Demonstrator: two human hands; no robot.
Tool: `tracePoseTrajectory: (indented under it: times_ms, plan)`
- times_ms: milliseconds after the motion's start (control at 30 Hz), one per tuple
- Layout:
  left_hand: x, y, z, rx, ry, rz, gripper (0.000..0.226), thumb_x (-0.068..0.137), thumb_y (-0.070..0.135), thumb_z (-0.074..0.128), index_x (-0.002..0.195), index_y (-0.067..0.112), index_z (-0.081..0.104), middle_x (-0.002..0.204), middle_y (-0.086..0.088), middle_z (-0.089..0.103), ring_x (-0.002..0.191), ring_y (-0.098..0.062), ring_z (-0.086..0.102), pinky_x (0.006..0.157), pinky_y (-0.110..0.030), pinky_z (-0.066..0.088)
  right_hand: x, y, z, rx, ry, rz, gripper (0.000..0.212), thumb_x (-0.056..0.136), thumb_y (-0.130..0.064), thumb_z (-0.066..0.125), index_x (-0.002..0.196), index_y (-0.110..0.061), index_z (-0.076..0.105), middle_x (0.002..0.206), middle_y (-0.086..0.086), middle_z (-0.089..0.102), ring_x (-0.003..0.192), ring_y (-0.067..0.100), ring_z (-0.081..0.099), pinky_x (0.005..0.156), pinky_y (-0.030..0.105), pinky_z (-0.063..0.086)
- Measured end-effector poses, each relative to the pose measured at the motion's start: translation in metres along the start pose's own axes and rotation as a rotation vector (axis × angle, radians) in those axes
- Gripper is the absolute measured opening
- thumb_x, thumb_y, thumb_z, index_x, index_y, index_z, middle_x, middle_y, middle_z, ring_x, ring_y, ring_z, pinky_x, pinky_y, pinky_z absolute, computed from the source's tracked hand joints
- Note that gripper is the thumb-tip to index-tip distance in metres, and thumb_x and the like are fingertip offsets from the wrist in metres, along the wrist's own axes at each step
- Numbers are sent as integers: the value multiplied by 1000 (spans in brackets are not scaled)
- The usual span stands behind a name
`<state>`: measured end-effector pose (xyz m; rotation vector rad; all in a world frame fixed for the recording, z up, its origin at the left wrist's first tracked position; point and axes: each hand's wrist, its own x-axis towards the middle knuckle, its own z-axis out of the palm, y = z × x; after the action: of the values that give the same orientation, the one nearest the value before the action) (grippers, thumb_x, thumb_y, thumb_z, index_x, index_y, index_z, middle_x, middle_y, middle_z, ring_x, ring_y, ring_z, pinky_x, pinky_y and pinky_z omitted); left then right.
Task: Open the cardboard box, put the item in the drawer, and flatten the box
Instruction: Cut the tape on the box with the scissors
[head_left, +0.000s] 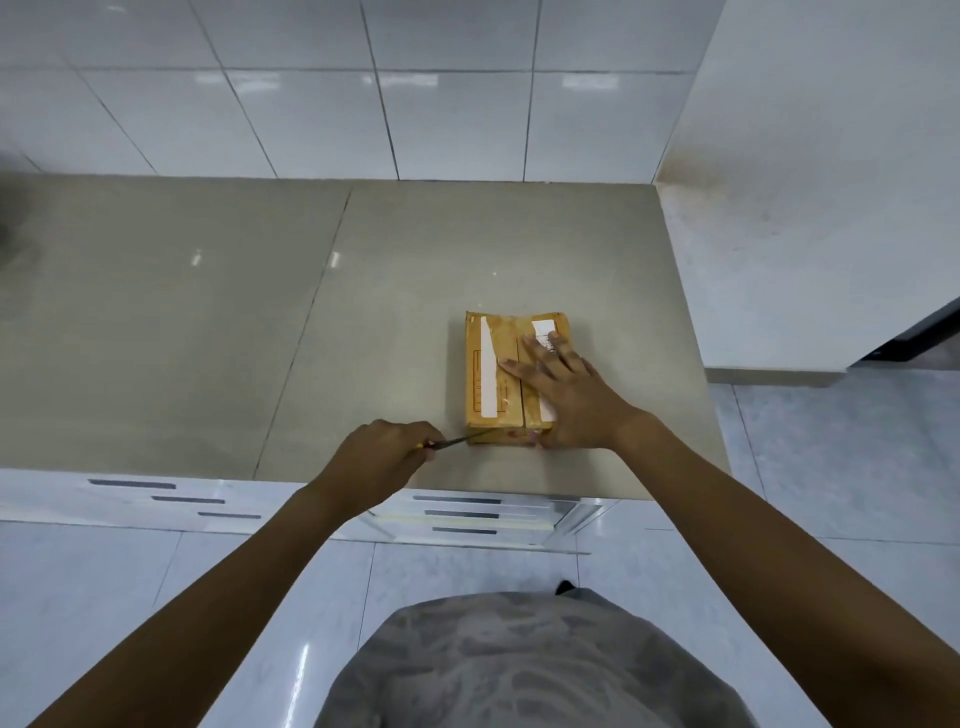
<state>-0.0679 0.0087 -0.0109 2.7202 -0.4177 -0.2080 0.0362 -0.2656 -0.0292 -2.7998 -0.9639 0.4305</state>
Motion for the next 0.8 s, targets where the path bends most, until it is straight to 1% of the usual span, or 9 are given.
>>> tracePoseTrajectory:
  times_ms: [67, 167, 267, 367, 500, 567, 633, 733, 800]
  plan:
    - [2, 0, 1, -27, 8, -3, 19, 96, 23, 55, 109, 19, 69, 83, 3, 72, 59, -8, 51, 54, -15, 35, 1, 2, 2, -4, 16, -14, 104, 75, -59, 66, 152, -39, -1, 163, 5, -10, 148, 36, -15, 118, 58, 13]
    - [2, 1, 0, -42, 13, 52, 18, 96, 20, 56, 108, 19, 69, 88, 3, 73, 60, -6, 51, 56, -11, 34, 1, 0, 3, -2, 28, -12, 104, 76, -57, 68, 153, -36, 1, 163, 7, -9, 147, 37, -16, 120, 54, 9]
    - [15, 8, 2, 5, 63, 150, 19, 94, 22, 56, 105, 18, 71, 89, 1, 75, 68, -16, 65, 60, -20, 46, 3, -1, 5, 1, 37, -12, 104, 75, -57, 68, 153, -36, 2, 163, 8, -8, 147, 38, -16, 120, 54, 8]
    - [26, 16, -2, 56, 10, 149, 19, 95, 23, 57, 106, 18, 71, 92, -3, 74, 76, -24, 68, 64, -29, 52, 3, 1, 6, 6, 32, -6, 104, 75, -57, 68, 152, -38, 0, 163, 7, -8, 147, 37, -17, 120, 55, 10]
    - [12, -2, -15, 50, -122, 48, 17, 96, 23, 54, 104, 23, 68, 91, 6, 73, 75, -14, 64, 63, -24, 47, 4, 2, 8, 13, 37, -5, 104, 75, -59, 67, 152, -40, -2, 163, 5, -8, 147, 35, -17, 119, 55, 10]
    - [6, -8, -16, -11, -119, -21, 16, 95, 20, 54, 101, 23, 69, 86, 10, 72, 72, -12, 64, 64, -25, 48, 4, 2, 8, 13, 37, -8, 103, 76, -60, 66, 152, -39, -1, 163, 5, -9, 147, 35, -17, 120, 55, 10]
    - [7, -7, -14, -102, -97, -52, 16, 94, 16, 55, 97, 21, 70, 82, 15, 70, 71, -10, 63, 64, -21, 46, 4, 2, 7, 21, 38, -8, 102, 77, -59, 66, 152, -38, 1, 163, 5, -9, 147, 35, -17, 119, 55, 10]
    - [10, -6, -7, -158, -83, -36, 15, 94, 14, 57, 95, 22, 70, 81, 17, 67, 70, -8, 61, 65, -15, 42, 4, 3, 9, 32, 49, -7, 101, 77, -59, 66, 153, -37, 2, 163, 5, -8, 147, 36, -17, 119, 56, 11]
    - [9, -11, -5, -155, -73, -5, 16, 94, 13, 57, 98, 21, 70, 83, 16, 69, 67, -6, 59, 65, -17, 44, 5, 4, 11, 17, 53, -10, 101, 77, -60, 65, 152, -38, 1, 163, 5, -8, 147, 36, -17, 119, 57, 11]
